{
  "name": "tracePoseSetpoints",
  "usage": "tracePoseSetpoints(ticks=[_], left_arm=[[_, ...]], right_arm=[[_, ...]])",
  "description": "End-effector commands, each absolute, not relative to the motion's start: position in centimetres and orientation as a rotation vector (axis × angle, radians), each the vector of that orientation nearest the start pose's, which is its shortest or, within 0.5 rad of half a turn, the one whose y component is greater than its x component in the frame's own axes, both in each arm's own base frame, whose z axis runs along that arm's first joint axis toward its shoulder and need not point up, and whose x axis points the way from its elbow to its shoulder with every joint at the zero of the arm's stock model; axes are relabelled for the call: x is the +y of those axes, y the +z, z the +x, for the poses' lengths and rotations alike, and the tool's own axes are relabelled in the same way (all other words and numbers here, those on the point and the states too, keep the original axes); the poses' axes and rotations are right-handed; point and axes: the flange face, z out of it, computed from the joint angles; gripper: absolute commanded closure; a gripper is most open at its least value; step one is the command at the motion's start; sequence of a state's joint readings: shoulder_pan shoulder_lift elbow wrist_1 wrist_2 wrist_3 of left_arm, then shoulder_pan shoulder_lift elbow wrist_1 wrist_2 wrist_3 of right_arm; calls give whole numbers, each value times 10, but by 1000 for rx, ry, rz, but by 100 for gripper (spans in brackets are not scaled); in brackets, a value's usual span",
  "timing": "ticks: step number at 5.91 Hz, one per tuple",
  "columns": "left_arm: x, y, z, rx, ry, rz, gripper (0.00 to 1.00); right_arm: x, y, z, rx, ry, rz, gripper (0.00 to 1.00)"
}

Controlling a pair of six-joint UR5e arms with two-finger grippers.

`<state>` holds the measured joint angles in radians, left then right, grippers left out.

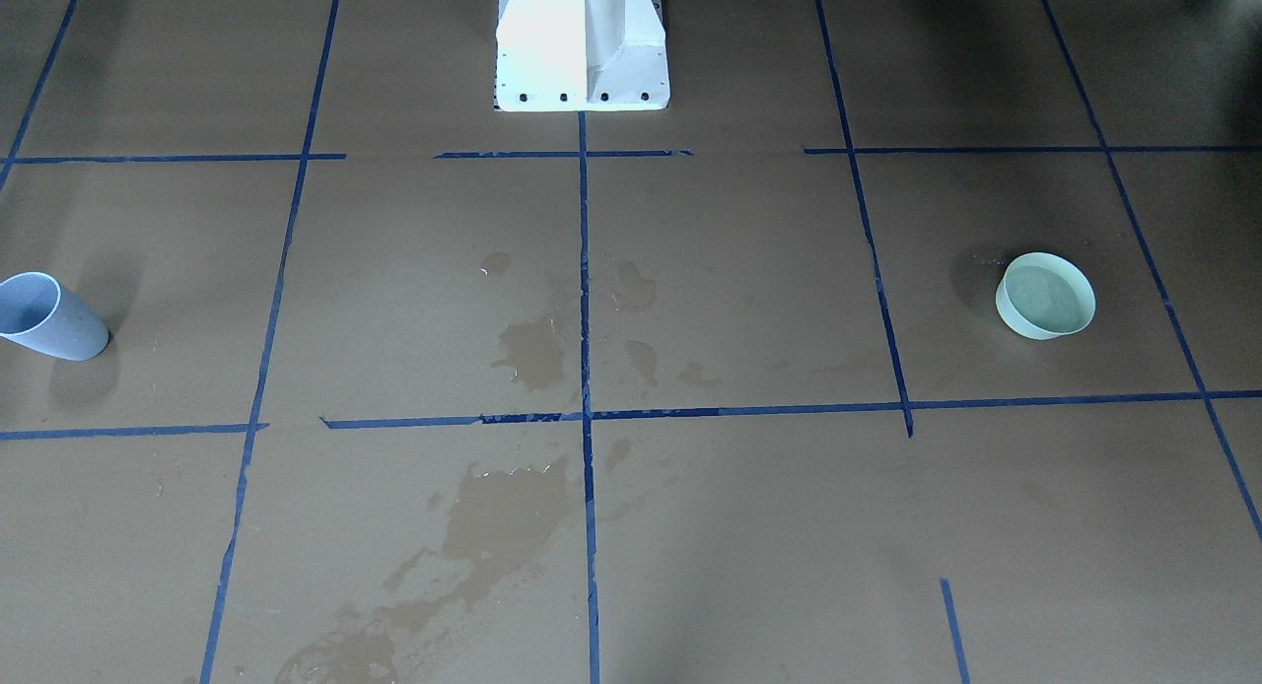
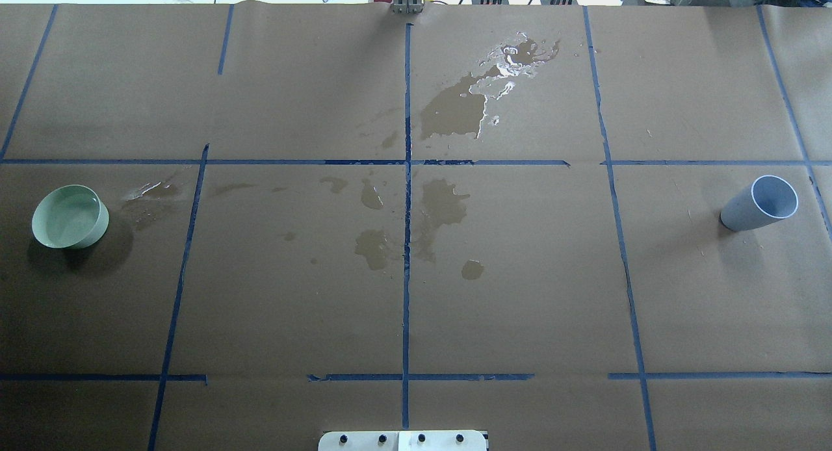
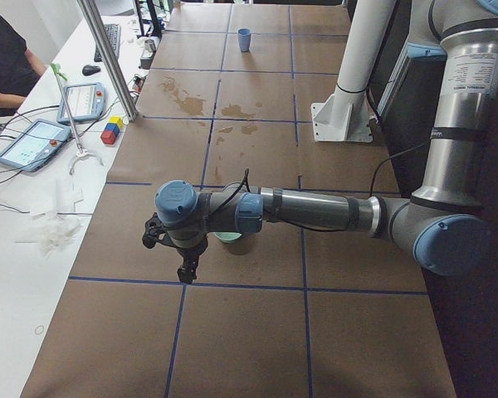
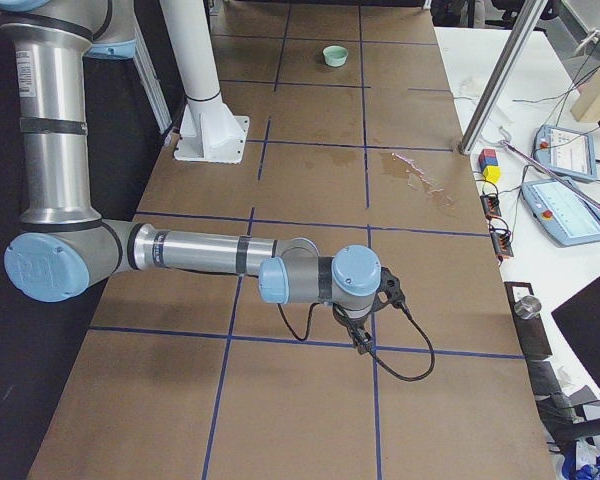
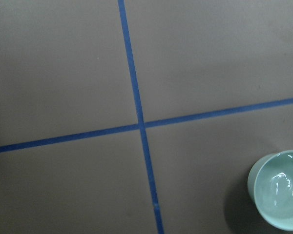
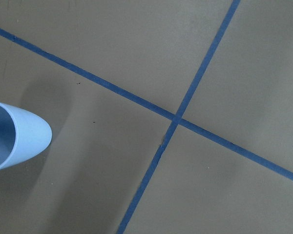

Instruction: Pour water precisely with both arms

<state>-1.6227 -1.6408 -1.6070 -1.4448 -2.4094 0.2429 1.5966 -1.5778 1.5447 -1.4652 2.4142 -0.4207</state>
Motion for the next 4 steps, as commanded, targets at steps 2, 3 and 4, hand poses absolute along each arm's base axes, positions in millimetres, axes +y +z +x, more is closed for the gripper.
tracePoseSetpoints(ticks=[2, 3, 4], left_arm=[[-484, 621, -94, 823, 140, 26, 0], [-478, 627, -92, 823, 143, 16, 0], [-475, 629, -92, 823, 148, 27, 0]], right_arm=[[-481, 669, 71, -817, -398, 239, 0], [-463, 691, 69, -825, -388, 211, 0], [-467, 660, 68, -835, -402, 257, 0]])
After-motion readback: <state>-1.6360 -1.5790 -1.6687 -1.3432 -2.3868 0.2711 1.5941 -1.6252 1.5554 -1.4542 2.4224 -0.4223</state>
